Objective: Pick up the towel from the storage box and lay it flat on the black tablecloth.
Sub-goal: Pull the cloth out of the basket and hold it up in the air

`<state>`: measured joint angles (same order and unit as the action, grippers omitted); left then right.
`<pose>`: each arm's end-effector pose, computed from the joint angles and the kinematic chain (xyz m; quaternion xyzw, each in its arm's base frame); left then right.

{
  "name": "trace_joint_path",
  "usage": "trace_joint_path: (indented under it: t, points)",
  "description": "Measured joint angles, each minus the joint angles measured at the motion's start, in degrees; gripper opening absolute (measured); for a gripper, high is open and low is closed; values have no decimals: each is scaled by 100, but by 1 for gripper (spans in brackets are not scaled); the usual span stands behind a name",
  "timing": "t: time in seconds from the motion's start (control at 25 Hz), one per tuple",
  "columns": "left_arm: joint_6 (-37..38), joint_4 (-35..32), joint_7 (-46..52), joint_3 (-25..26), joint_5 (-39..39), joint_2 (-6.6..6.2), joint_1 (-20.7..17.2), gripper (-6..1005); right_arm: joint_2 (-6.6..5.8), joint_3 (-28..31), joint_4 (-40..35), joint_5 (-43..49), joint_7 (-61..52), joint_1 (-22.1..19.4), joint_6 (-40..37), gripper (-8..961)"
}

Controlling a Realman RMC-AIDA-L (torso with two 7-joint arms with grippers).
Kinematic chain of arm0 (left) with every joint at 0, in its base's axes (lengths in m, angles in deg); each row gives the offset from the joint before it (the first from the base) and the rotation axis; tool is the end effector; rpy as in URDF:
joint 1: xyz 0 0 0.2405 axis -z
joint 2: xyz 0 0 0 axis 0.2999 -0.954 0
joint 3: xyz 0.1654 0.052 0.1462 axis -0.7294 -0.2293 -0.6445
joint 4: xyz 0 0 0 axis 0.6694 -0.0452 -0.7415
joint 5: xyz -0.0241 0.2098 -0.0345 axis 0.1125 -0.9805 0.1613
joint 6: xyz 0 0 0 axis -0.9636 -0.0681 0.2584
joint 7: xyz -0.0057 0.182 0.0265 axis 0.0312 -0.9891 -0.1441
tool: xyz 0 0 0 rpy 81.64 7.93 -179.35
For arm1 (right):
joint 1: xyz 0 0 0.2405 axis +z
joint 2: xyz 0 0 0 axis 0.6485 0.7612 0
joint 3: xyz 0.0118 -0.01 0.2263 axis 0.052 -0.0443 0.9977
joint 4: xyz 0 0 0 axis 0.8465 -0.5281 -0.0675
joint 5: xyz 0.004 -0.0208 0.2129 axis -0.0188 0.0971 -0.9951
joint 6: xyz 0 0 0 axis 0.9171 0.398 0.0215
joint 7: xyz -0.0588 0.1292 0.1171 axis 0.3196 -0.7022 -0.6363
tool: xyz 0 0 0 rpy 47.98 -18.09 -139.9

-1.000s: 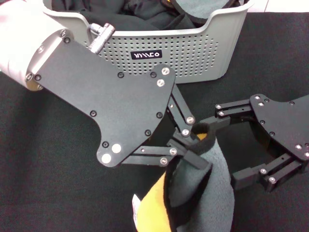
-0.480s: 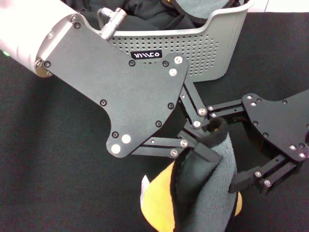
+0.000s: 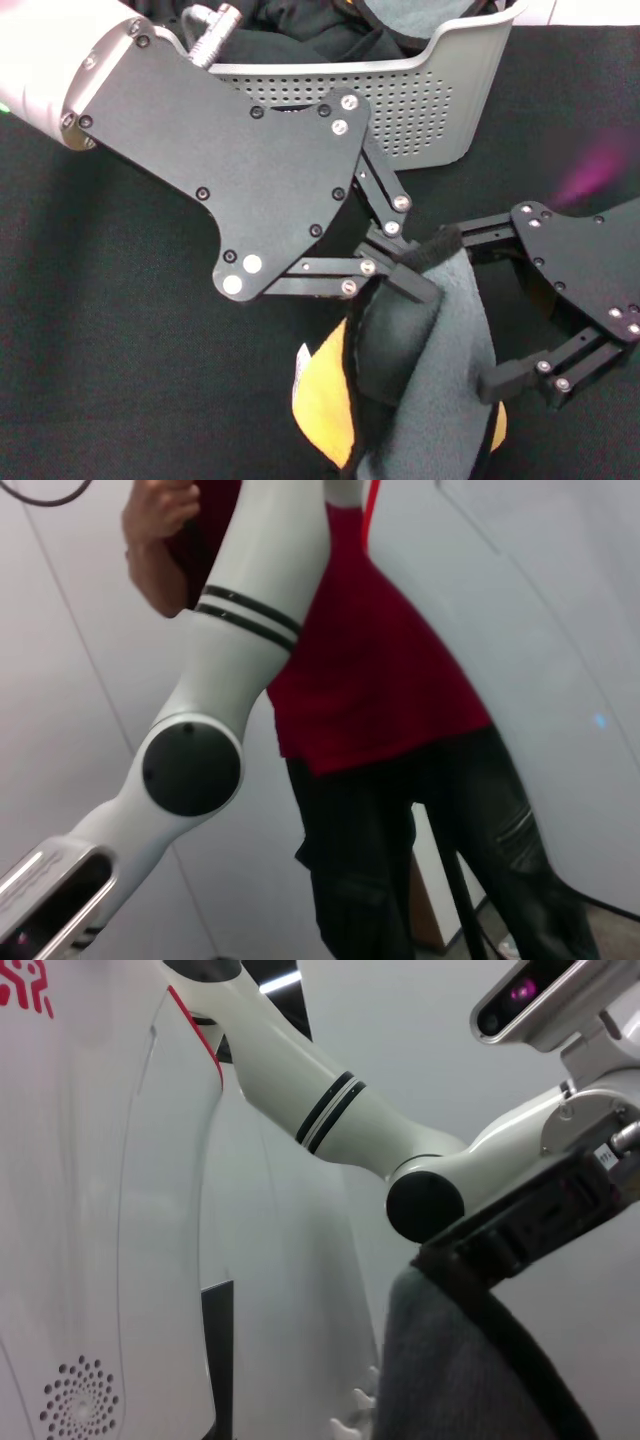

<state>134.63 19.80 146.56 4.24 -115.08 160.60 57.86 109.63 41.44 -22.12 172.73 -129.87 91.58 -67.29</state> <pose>-0.0360 0.2620 0.0447 0.9046 -0.2777 0.2814 0.1594 0.1107 0.2729 -0.0041 0.9092 0.0313 -0.3522 0.2197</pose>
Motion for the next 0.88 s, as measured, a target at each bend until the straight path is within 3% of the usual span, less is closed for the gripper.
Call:
trace_joint_path:
  t: [0.4, 0.52, 0.88]
  points:
    - [0, 407, -52, 111, -269, 25, -58, 23, -69, -12, 1, -462, -7, -410, -26, 818]
    - [0, 504, -100, 115, -282, 26, -68, 22, -72, -14, 0, -481, -8, -446, -29, 628]
    - [0, 522, -123, 126, -285, 26, -123, 22, -49, -15, 0, -484, -18, -499, -38, 264]
